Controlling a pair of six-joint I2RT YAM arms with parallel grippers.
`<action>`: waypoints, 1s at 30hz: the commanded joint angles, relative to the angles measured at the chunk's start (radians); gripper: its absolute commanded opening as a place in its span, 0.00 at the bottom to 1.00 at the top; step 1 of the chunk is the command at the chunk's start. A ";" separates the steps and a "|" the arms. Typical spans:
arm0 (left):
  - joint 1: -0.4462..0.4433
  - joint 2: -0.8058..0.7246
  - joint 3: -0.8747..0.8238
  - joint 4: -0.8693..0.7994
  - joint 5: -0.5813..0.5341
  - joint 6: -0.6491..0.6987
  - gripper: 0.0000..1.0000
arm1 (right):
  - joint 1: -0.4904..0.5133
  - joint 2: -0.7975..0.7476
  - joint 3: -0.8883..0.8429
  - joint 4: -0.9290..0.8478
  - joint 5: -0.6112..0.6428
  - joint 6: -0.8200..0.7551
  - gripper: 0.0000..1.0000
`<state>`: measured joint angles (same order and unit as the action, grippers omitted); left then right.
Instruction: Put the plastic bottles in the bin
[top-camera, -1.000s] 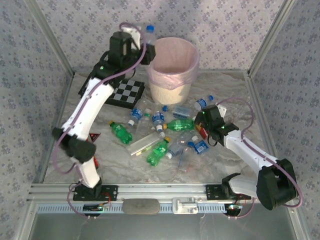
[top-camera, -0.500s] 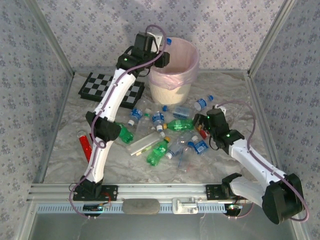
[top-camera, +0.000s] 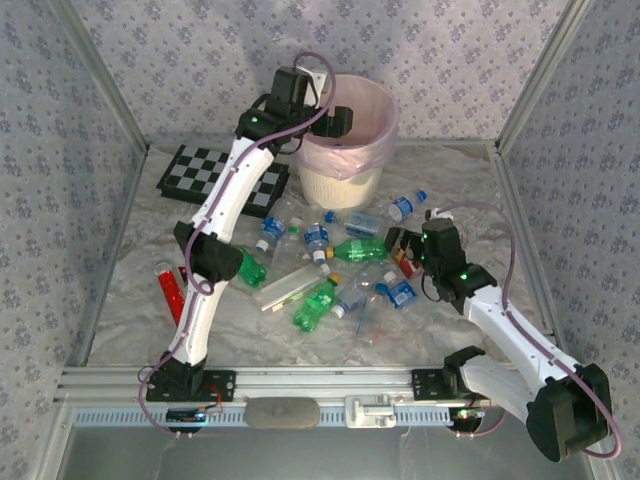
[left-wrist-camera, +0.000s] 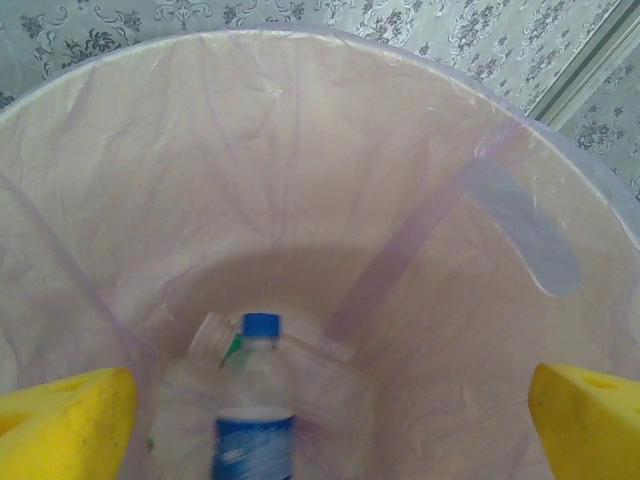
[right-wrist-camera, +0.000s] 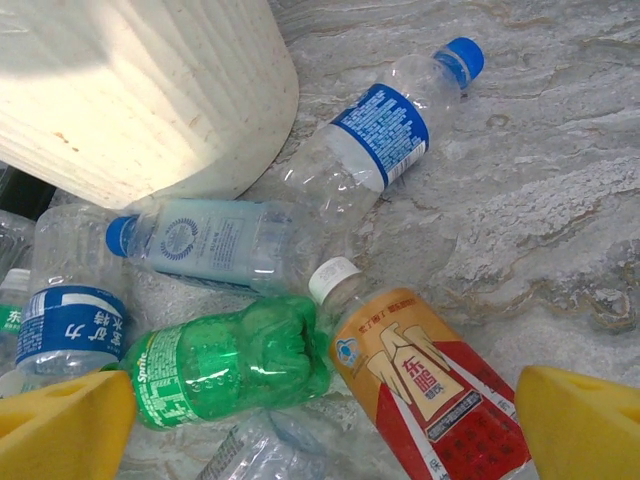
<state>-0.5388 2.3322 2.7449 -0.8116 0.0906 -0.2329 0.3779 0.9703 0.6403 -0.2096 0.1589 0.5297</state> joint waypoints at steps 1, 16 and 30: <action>-0.003 -0.053 0.013 0.006 0.003 -0.014 1.00 | -0.022 0.011 0.028 -0.019 -0.022 -0.008 0.99; -0.010 -0.447 -0.533 0.107 -0.056 0.005 1.00 | -0.269 0.227 0.143 0.018 -0.178 0.078 0.99; -0.001 -1.041 -1.534 0.588 -0.236 -0.086 1.00 | -0.281 0.648 0.381 0.160 -0.285 0.205 0.95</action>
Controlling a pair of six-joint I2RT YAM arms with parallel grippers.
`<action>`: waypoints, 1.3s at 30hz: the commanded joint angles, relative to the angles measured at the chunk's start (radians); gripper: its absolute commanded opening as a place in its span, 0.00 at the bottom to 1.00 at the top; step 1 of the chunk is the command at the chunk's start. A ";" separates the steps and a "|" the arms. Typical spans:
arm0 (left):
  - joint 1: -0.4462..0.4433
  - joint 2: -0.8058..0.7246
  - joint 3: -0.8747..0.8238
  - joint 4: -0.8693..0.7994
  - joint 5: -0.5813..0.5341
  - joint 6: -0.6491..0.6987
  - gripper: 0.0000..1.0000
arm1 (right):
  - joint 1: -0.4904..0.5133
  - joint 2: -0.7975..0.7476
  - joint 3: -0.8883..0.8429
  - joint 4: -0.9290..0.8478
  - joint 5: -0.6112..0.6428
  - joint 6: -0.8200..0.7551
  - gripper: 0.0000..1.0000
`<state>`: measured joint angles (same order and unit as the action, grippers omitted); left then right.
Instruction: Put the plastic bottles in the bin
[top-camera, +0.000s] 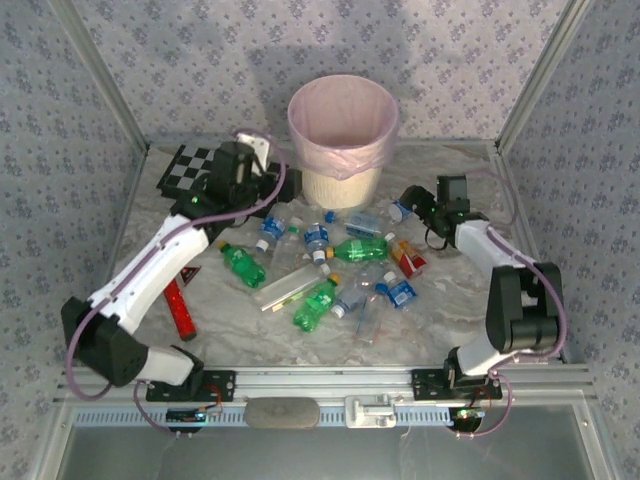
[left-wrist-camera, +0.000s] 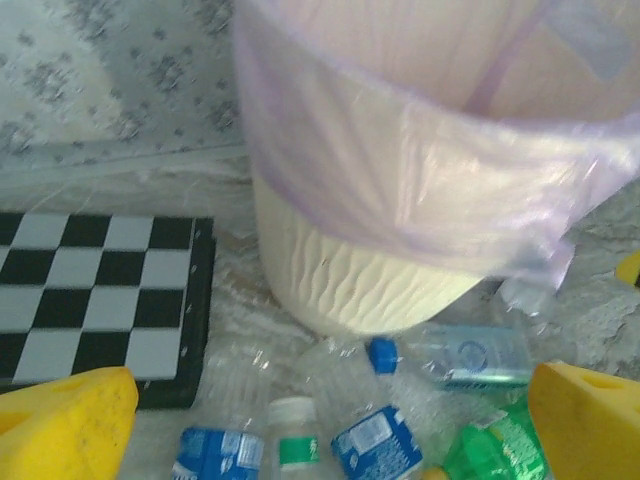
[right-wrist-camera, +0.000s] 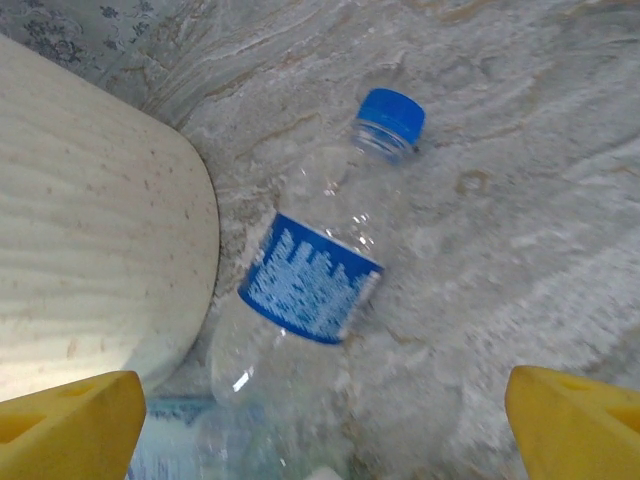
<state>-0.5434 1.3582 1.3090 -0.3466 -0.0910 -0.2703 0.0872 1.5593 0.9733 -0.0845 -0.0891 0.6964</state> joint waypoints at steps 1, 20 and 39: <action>0.004 -0.095 -0.158 0.148 -0.059 -0.062 1.00 | 0.013 0.093 0.069 0.031 -0.034 0.047 0.95; 0.003 -0.457 -0.843 0.303 -0.149 -0.432 1.00 | 0.017 0.431 0.329 -0.003 -0.086 0.147 0.89; 0.068 -0.499 -0.883 0.248 -0.164 -0.466 1.00 | 0.017 0.482 0.326 0.018 -0.070 0.229 0.65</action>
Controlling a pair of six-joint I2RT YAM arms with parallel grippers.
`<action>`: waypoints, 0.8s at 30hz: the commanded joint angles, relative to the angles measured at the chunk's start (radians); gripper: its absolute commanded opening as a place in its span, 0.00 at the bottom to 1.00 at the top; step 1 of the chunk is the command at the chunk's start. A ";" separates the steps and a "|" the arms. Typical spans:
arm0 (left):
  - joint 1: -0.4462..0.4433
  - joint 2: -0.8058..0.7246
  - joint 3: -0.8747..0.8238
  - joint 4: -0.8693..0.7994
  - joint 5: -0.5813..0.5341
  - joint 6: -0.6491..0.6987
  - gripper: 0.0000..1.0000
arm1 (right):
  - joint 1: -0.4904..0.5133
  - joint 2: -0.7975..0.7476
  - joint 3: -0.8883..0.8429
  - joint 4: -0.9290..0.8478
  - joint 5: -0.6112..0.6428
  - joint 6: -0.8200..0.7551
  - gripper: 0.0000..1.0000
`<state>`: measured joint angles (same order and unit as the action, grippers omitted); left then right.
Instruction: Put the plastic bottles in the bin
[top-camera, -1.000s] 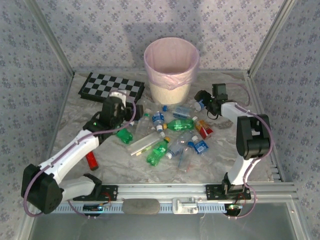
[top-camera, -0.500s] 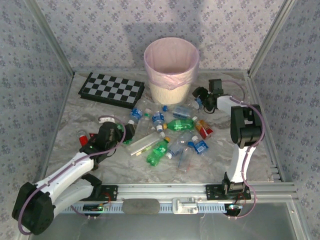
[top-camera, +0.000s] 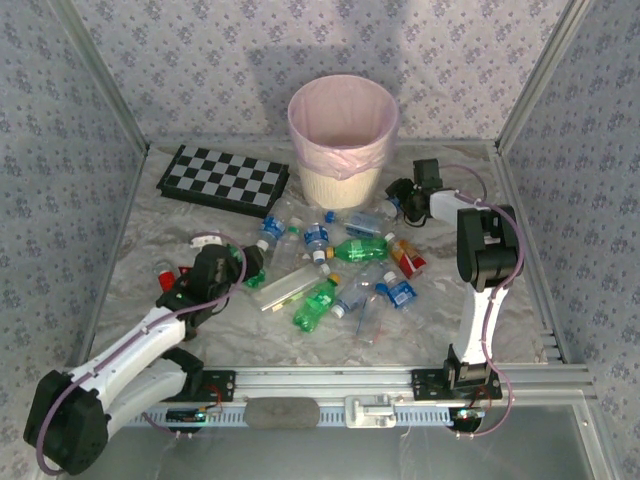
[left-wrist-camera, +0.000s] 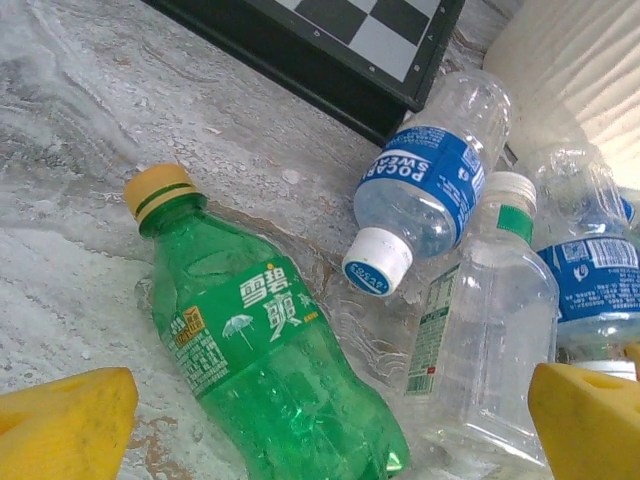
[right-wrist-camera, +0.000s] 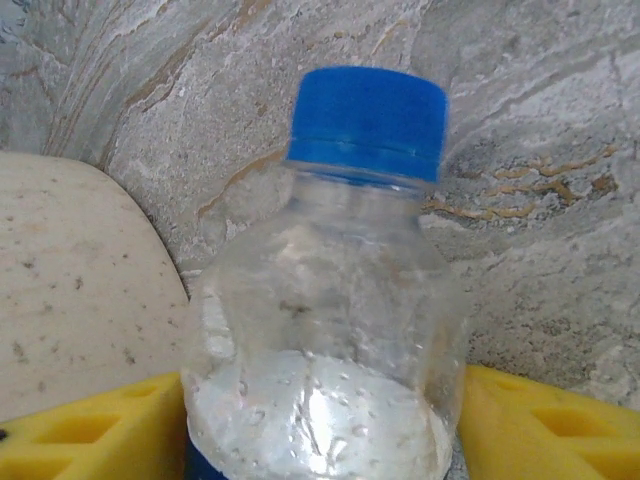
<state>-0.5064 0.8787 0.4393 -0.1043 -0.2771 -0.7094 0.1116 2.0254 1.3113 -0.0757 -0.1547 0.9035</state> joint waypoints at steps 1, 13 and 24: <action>0.050 -0.023 -0.019 0.008 0.042 -0.033 1.00 | -0.010 0.015 -0.016 0.015 -0.008 0.024 0.63; 0.117 -0.054 -0.033 -0.007 0.077 -0.040 1.00 | -0.039 -0.061 -0.096 0.130 -0.062 0.014 0.48; 0.153 0.021 -0.015 0.043 0.116 -0.009 1.00 | -0.080 -0.388 -0.245 0.056 -0.084 -0.173 0.47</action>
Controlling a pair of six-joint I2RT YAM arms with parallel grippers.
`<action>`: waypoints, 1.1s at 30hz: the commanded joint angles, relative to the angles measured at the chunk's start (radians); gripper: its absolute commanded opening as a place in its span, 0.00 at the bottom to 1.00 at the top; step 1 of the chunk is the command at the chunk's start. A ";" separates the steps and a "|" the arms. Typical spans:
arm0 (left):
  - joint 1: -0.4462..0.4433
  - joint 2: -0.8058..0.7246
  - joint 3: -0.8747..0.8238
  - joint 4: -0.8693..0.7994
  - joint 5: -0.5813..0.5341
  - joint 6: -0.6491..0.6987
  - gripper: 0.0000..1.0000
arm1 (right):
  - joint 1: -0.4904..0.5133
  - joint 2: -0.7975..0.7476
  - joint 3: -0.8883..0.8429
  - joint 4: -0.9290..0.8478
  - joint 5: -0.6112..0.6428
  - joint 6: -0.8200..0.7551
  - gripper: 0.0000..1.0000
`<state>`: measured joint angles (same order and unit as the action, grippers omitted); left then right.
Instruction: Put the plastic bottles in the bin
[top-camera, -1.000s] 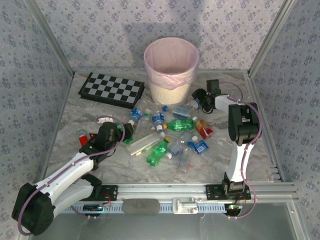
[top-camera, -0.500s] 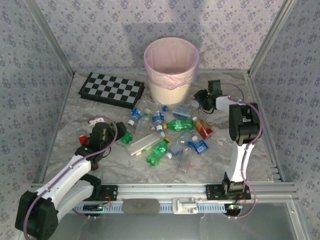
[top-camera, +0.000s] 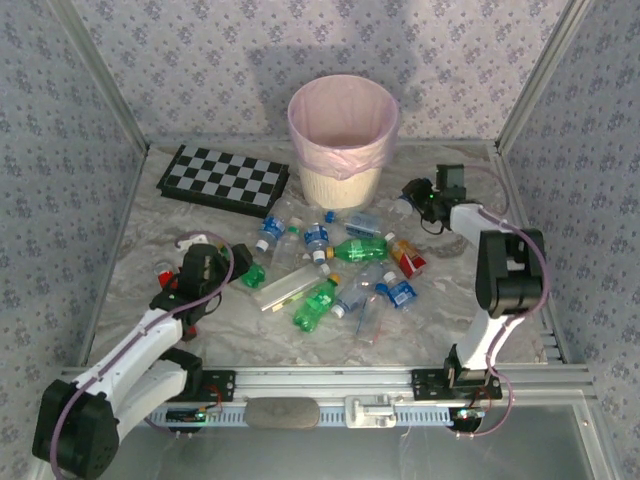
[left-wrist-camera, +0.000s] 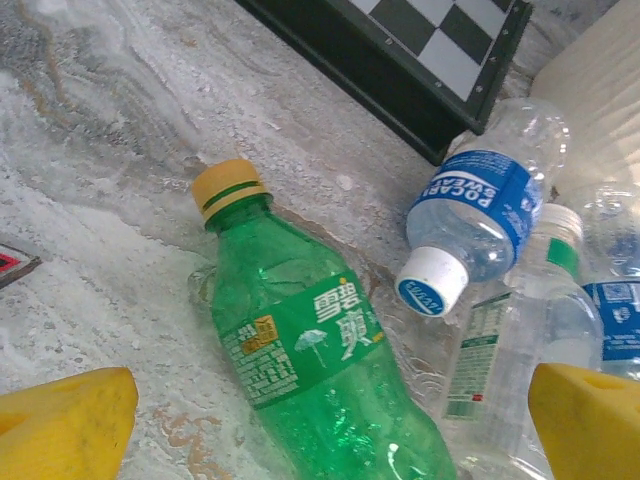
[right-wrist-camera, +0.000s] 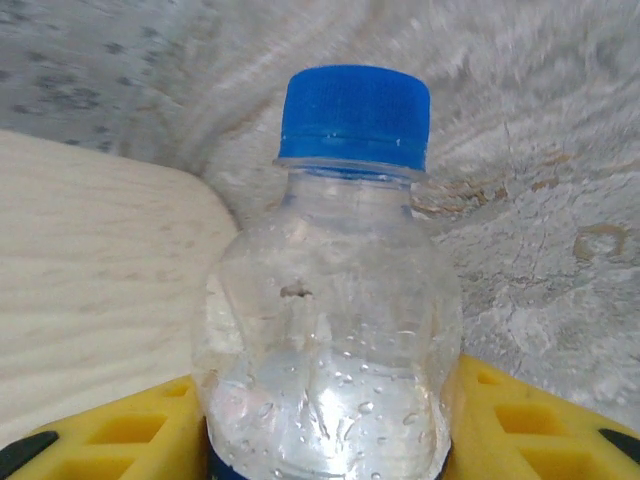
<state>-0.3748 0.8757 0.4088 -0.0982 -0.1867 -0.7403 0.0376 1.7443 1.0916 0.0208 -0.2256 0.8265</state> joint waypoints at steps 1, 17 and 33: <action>0.034 0.039 0.019 0.047 0.037 0.025 1.00 | -0.006 -0.146 -0.034 -0.062 -0.005 -0.120 0.47; 0.106 0.180 0.070 0.132 0.111 0.038 1.00 | 0.107 -0.431 0.235 -0.226 0.101 -0.344 0.47; 0.109 0.020 -0.022 0.037 0.082 0.016 1.00 | 0.294 0.032 0.846 -0.317 0.173 -0.483 0.48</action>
<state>-0.2745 0.9398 0.4034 -0.0238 -0.0826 -0.7193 0.3172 1.7016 1.8381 -0.2363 -0.0692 0.3882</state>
